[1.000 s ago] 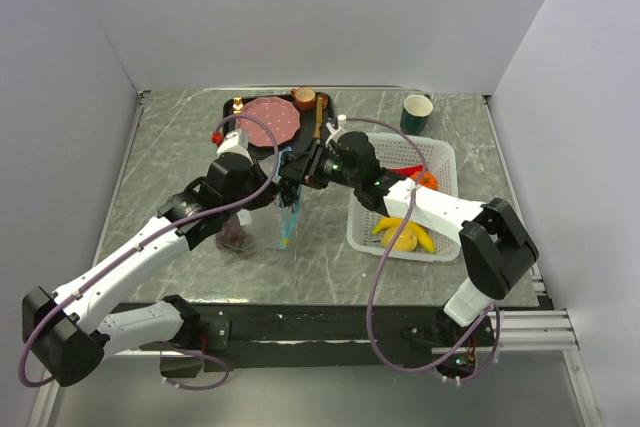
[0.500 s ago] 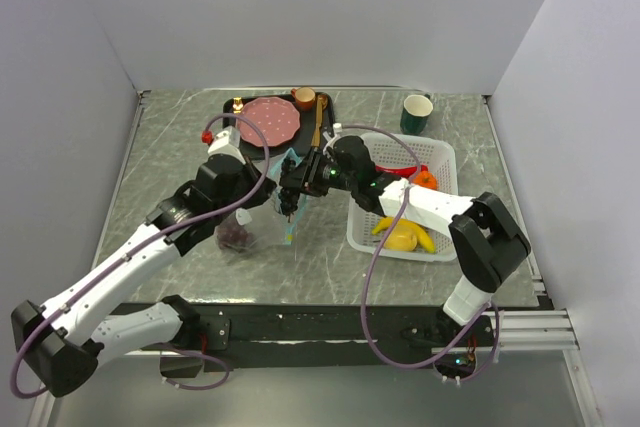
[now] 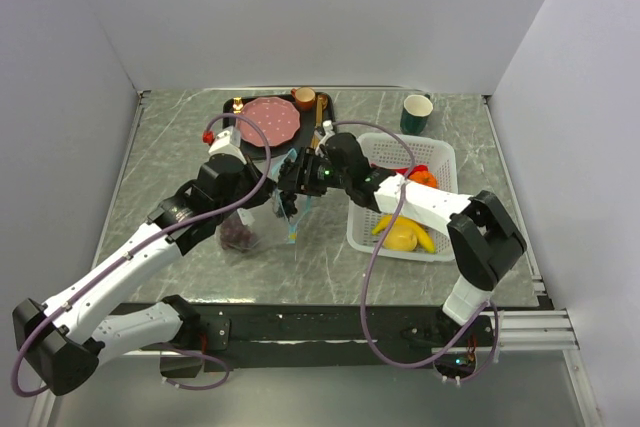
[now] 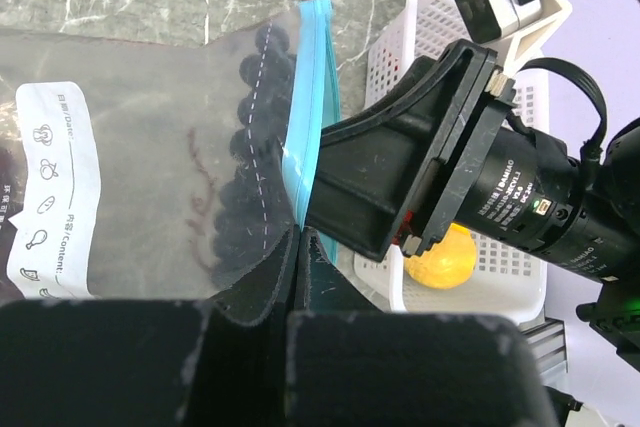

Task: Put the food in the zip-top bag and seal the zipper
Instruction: Place the fake fruit in the zipper food storage bag.

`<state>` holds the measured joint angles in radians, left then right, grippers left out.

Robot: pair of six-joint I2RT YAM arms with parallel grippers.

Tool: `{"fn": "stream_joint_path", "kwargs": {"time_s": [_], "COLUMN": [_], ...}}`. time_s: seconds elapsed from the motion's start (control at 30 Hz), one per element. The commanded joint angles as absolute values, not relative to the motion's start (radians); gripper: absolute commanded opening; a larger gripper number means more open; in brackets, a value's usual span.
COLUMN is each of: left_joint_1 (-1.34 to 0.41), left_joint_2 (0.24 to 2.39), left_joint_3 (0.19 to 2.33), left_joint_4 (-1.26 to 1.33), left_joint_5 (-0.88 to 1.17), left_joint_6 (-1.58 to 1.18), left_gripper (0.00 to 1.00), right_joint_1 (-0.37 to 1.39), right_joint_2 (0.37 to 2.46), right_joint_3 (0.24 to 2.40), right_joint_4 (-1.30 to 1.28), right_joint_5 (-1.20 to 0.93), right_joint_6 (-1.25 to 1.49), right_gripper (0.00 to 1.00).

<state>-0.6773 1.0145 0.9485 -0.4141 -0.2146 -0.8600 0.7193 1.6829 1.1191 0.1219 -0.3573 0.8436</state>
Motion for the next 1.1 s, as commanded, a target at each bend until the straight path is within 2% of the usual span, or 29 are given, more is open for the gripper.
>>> {"fn": "stream_joint_path", "kwargs": {"time_s": [0.0,0.1,0.27,0.53,0.57,0.63,0.77,0.87,1.07], "left_joint_1": [-0.676,-0.676,-0.676,-0.676,-0.675,-0.675,-0.676,-0.676,-0.676], "left_joint_2": [0.996,1.003,1.003,1.012,1.019,1.023,1.028,1.025,1.023], "left_joint_3": [0.960,0.968,0.973,0.970,0.968,0.963,0.951,0.942,0.946], "left_joint_4": [-0.351,-0.353,-0.362,-0.370,-0.364,-0.362,-0.359,-0.347,-0.351], "left_joint_5": [-0.192,-0.193,-0.199,-0.198,-0.198,-0.190,-0.184,-0.175,-0.179], "left_joint_6": [-0.876,-0.874,-0.876,-0.870,-0.867,-0.865,-0.861,-0.851,-0.838], "left_gripper": [0.01,0.01,0.01,0.01,0.01,0.01,0.01,0.01,0.01], "right_joint_1": [0.727,0.727,0.723,0.712,0.707,0.689,0.591,0.476,0.413], "right_joint_2": [1.692,1.698,1.635,1.383,1.355,1.283,1.223,1.218,1.215], "right_joint_3": [1.196,1.209,1.178,1.060,1.045,1.013,0.956,0.914,0.904], "right_joint_4": [0.071,0.040,-0.004,-0.184,-0.202,-0.279,-0.383,-0.428,-0.531], "right_joint_5": [-0.356,-0.359,-0.273,0.099,0.145,0.289,0.382,0.359,0.451], "right_joint_6": [0.764,0.744,0.716,0.661,0.649,0.653,0.666,0.658,0.682], "right_gripper": [0.66,0.74,0.75,0.77,0.79,0.99,1.00,1.00,1.00]}}
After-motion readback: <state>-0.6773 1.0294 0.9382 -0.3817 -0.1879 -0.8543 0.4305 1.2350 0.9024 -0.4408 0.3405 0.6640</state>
